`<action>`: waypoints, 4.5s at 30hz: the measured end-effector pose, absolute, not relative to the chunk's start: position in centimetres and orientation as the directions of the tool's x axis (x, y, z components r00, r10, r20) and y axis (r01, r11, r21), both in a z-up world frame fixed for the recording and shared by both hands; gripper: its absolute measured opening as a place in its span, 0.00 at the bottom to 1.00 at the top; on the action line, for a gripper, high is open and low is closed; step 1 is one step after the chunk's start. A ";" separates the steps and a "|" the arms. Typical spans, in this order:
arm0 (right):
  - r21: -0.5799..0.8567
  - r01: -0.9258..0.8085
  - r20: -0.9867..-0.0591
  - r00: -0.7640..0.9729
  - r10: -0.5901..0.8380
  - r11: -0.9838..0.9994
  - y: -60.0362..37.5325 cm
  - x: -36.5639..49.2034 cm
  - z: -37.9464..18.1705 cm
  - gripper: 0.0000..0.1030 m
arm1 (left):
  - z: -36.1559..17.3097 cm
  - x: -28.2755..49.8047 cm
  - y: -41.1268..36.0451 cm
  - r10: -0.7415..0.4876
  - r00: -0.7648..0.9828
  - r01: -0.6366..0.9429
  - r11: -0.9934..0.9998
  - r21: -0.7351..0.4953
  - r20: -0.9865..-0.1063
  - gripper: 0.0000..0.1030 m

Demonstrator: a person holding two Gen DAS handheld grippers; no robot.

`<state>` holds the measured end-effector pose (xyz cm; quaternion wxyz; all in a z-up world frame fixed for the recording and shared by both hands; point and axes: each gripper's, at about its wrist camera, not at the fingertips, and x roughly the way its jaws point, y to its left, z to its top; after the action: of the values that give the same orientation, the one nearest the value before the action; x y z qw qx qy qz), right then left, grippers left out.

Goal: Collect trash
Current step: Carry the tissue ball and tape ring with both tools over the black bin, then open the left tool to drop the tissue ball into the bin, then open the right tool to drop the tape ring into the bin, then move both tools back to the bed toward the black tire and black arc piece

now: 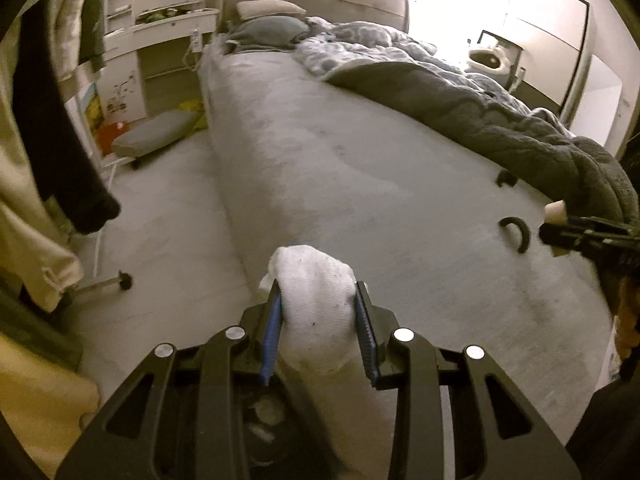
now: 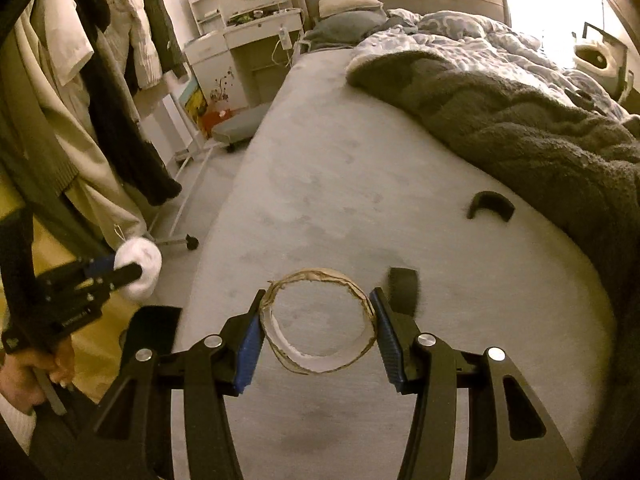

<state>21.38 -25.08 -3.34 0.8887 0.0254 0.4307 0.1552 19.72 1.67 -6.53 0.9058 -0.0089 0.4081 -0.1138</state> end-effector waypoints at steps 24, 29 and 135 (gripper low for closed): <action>0.292 -0.246 -0.757 0.531 0.381 0.924 -12.1 20.7 -6.2 0.50 | -15.2 17.5 11.9 -0.104 0.466 0.019 0.994 -0.108 -0.879 0.35; 0.271 -0.307 -0.763 0.509 0.398 0.912 -8.9 20.6 -6.5 0.50 | -17.3 16.9 13.5 -0.107 0.417 -0.028 0.991 -0.130 -0.903 0.35; 0.178 -0.558 -0.806 0.390 0.445 0.811 -1.3 18.4 -8.3 0.83 | 6.4 11.8 11.0 -0.230 0.820 0.210 0.973 -0.097 -0.525 0.48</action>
<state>18.40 -1.29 -8.31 0.8315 -0.0608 0.4625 0.3016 11.80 11.01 6.37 0.9537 -0.0174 0.2771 -0.1154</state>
